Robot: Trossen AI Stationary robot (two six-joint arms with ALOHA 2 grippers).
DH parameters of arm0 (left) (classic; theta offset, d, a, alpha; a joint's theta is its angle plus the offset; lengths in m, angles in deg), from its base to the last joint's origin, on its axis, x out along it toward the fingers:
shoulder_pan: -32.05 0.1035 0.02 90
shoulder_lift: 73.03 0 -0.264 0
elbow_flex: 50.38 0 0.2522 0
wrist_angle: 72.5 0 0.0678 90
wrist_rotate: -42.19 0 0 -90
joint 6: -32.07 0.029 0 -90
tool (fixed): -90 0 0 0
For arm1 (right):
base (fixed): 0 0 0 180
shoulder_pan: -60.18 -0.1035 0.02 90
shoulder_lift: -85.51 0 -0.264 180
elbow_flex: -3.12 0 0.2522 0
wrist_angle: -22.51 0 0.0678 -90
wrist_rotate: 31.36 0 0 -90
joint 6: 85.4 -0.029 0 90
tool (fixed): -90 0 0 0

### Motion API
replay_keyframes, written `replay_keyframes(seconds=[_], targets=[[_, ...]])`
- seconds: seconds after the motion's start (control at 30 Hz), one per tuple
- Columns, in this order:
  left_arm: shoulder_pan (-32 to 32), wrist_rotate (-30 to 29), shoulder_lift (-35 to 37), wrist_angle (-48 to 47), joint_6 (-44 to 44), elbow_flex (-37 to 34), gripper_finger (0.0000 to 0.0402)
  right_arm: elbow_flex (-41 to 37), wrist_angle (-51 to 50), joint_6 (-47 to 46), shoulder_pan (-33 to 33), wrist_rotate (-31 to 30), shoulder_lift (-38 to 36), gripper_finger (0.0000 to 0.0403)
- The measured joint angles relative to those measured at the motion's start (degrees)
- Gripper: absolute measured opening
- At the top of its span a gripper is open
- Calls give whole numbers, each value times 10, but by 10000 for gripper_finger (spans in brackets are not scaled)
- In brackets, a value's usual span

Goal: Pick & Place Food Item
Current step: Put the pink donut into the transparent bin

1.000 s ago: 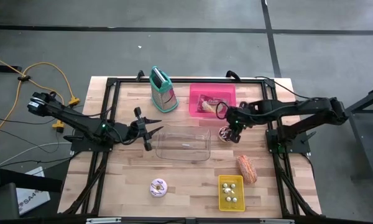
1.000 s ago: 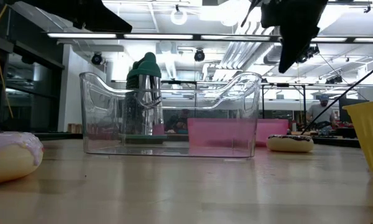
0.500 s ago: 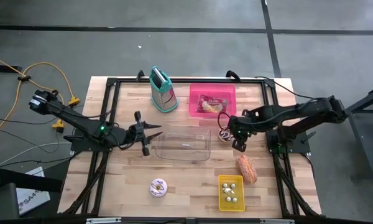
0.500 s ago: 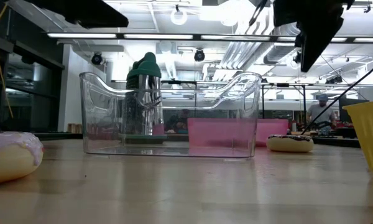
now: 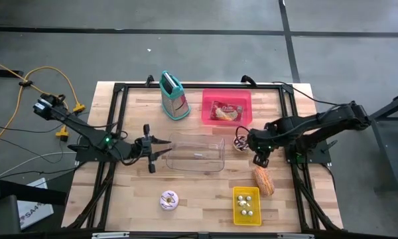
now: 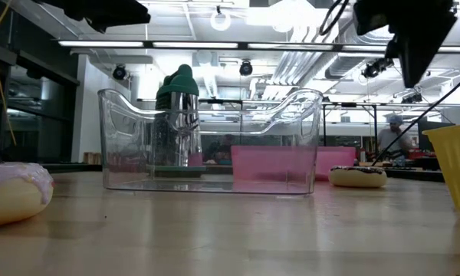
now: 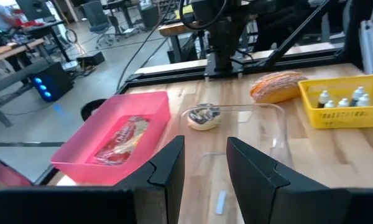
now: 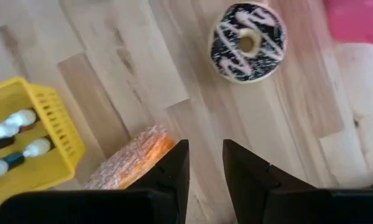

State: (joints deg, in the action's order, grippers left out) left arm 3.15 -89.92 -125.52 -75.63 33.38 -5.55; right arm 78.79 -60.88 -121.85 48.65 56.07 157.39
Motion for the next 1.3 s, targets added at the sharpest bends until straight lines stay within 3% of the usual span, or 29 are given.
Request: replay_keyframes(seconds=[0.33, 0.57, 1.3], targets=[[-40, 0, 0, -2, -43, 0, 113, 0, 2, -60, -47, 3, 0, 86], [-74, 0, 0, -9, -63, 0, 113, 0, 49, -57, -51, 48, 0, 86], [-170, 0, 0, -126, -170, 0, 113, 0, 488, -56, -51, 56, 0, 86]])
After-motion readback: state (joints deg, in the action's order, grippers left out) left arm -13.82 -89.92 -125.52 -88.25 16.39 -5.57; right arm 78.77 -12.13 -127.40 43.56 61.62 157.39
